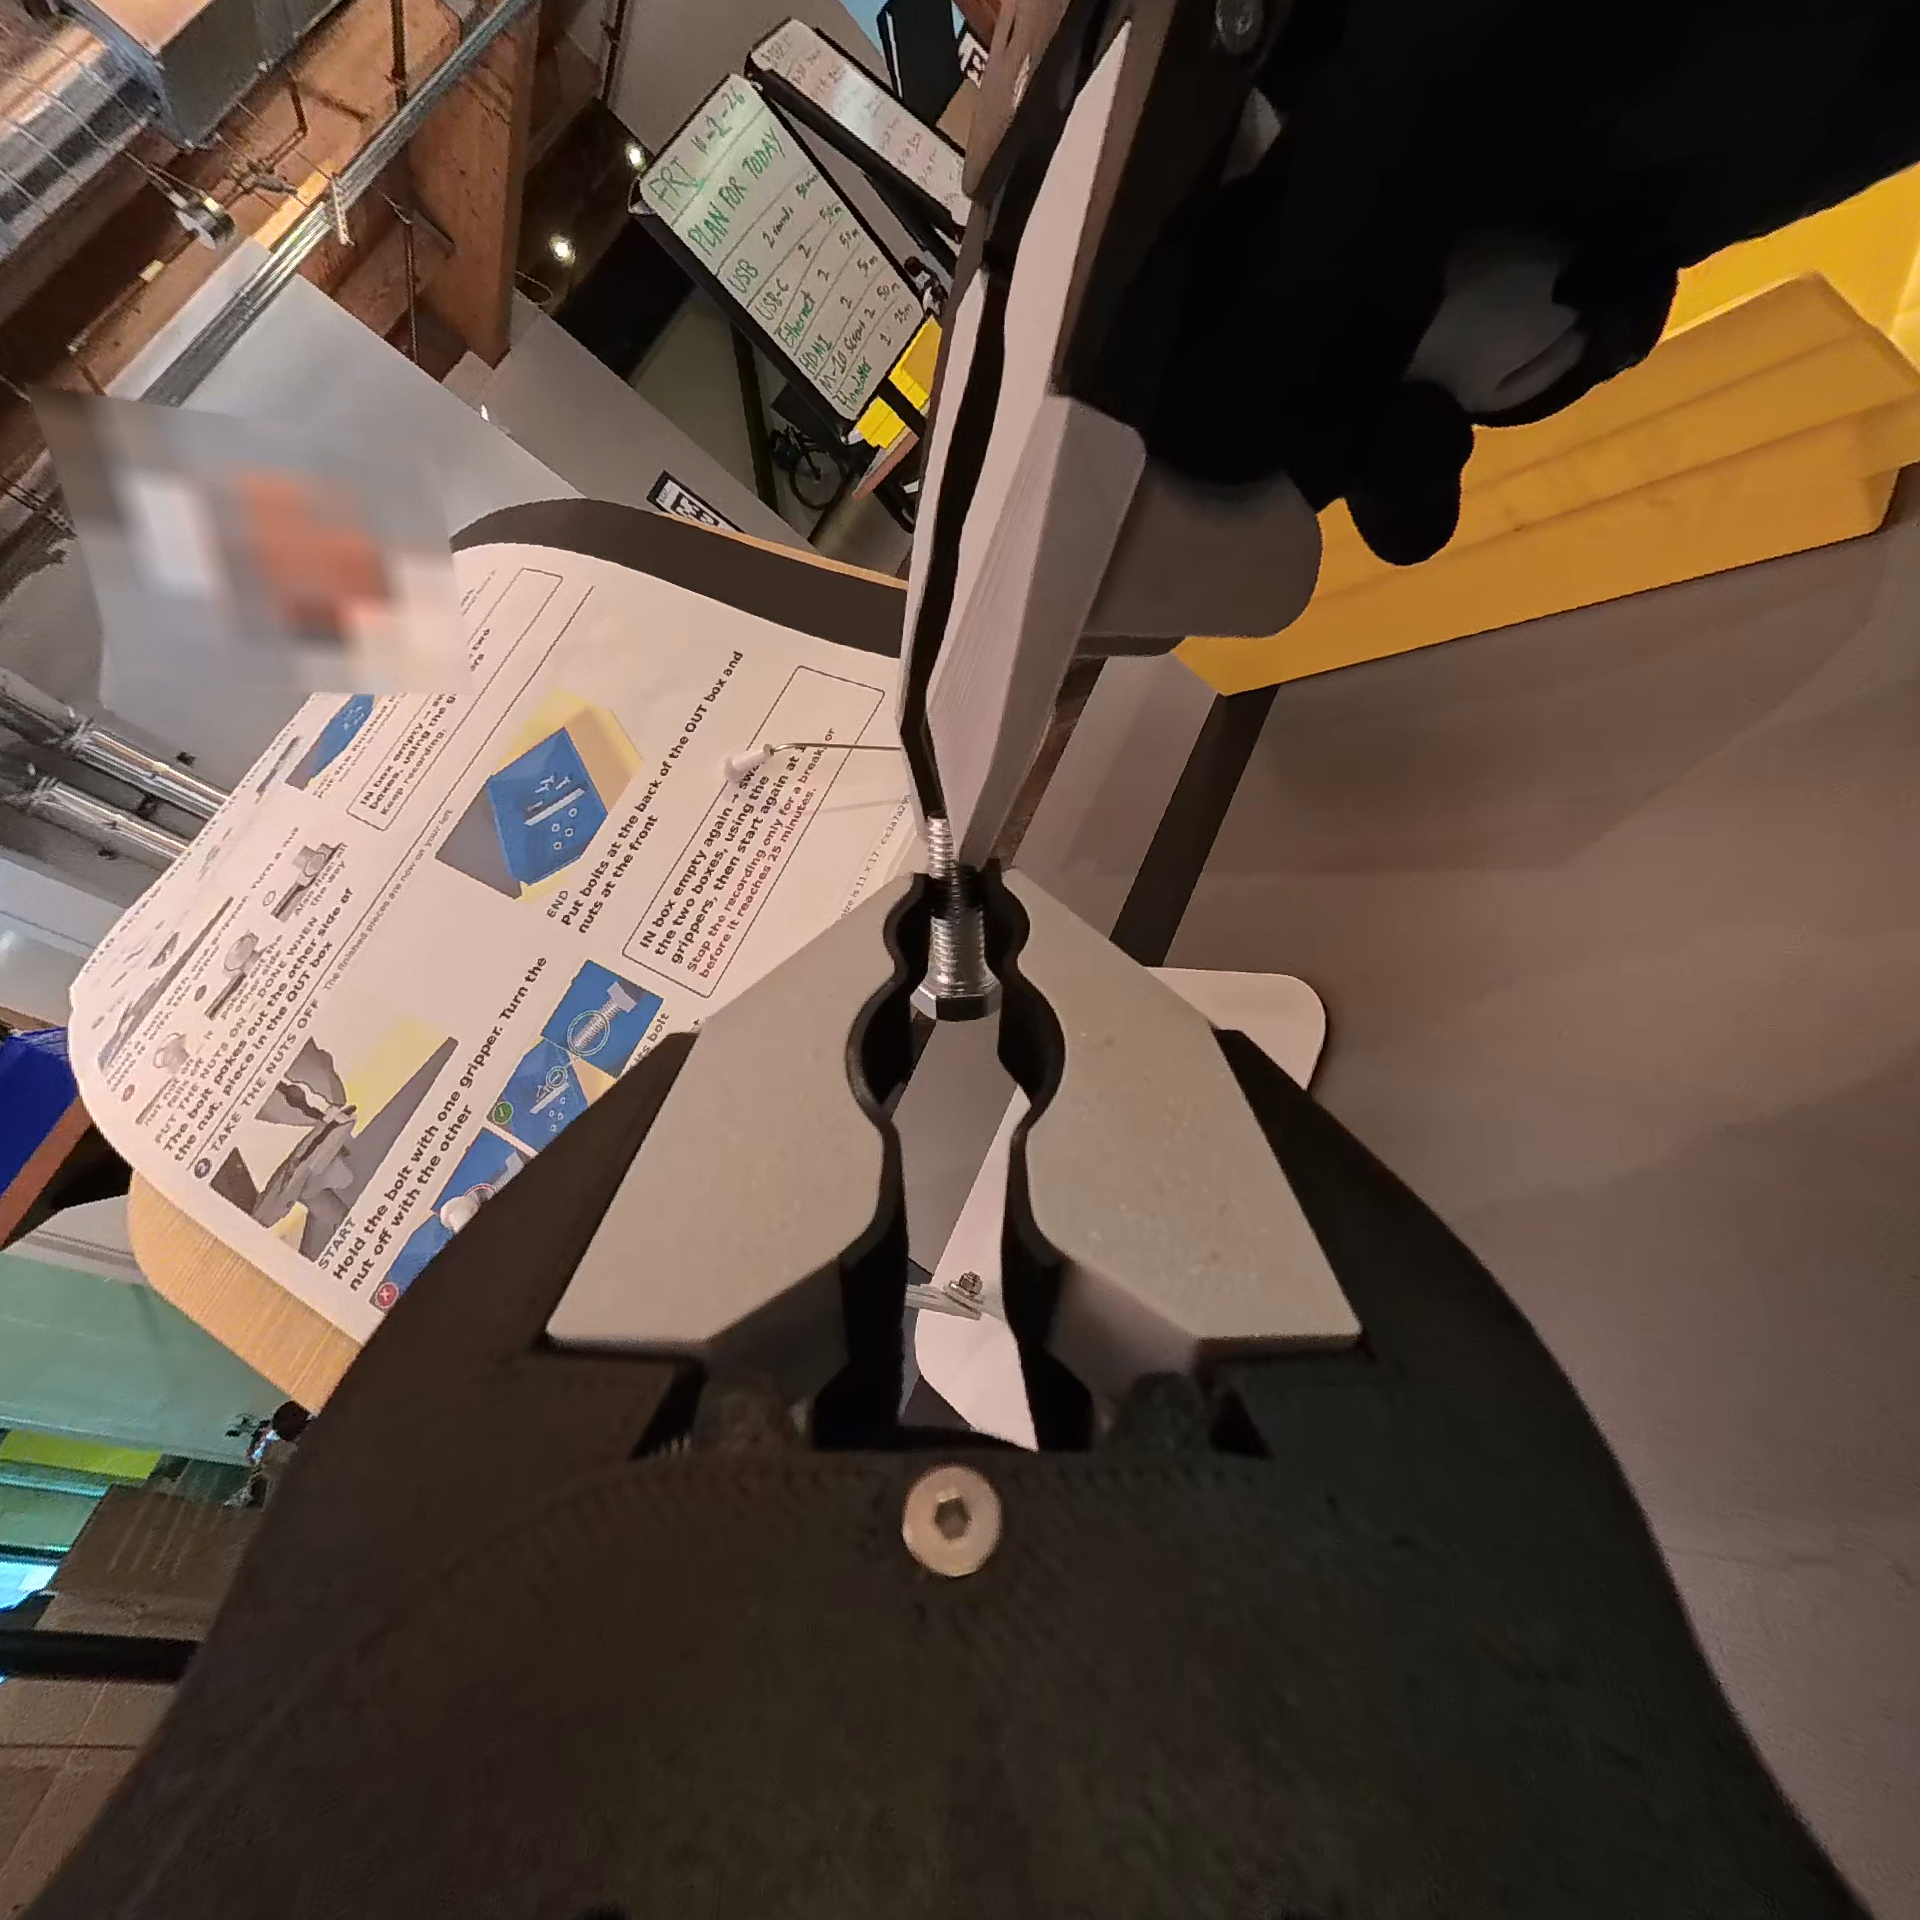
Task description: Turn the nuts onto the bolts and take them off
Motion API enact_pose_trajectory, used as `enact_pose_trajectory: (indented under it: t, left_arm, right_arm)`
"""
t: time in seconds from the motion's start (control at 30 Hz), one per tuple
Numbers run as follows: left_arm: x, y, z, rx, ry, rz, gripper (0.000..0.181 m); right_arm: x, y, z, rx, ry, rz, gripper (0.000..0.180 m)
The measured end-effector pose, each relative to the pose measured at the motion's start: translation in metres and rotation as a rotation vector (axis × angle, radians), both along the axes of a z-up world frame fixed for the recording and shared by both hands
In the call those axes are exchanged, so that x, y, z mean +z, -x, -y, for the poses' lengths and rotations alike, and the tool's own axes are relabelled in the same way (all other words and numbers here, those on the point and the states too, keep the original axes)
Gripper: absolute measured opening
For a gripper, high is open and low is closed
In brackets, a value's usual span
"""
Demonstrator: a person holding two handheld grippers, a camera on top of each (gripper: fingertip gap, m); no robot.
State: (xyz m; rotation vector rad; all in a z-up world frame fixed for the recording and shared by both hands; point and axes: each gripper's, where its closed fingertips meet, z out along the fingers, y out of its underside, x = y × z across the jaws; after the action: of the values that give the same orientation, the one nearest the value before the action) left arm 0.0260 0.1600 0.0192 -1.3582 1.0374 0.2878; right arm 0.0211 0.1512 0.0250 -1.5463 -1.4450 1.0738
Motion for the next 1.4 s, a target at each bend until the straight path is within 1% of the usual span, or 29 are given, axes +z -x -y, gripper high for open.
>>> enact_pose_trajectory:
  t: [0.23, 0.47, 0.67, 0.9, 1.07, 1.4]
  left_arm:
    - [-0.0010, 0.0000, -0.0002, 0.000, -0.001, -0.008, 0.007]
    - [0.0002, 0.0021, -0.0009, 0.006, -0.003, -0.002, 0.007]
    - [-0.0009, 0.0020, -0.0014, 0.014, -0.009, -0.021, 0.007]
    - [-0.0022, -0.0005, 0.0002, 0.002, -0.014, -0.043, 0.007]
    - [-0.0047, -0.0030, 0.0005, -0.003, -0.011, -0.053, 0.007]
    - [-0.0032, -0.0036, 0.0002, -0.012, -0.004, -0.030, 0.007]
  right_arm:
    - [-0.0011, -0.0008, 0.0013, 0.008, -0.002, 0.008, 0.017]
    - [-0.0008, -0.0037, 0.0028, 0.019, -0.009, 0.020, 0.020]
    - [-0.0045, -0.0007, 0.0027, 0.020, 0.010, 0.023, 0.016]
    - [-0.0010, 0.0014, 0.0057, 0.041, 0.063, -0.018, 0.014]
    - [-0.0066, 0.0031, 0.0035, 0.023, 0.028, 0.012, 0.008]
    - [-0.0048, 0.0030, 0.0026, 0.017, 0.006, 0.006, 0.008]
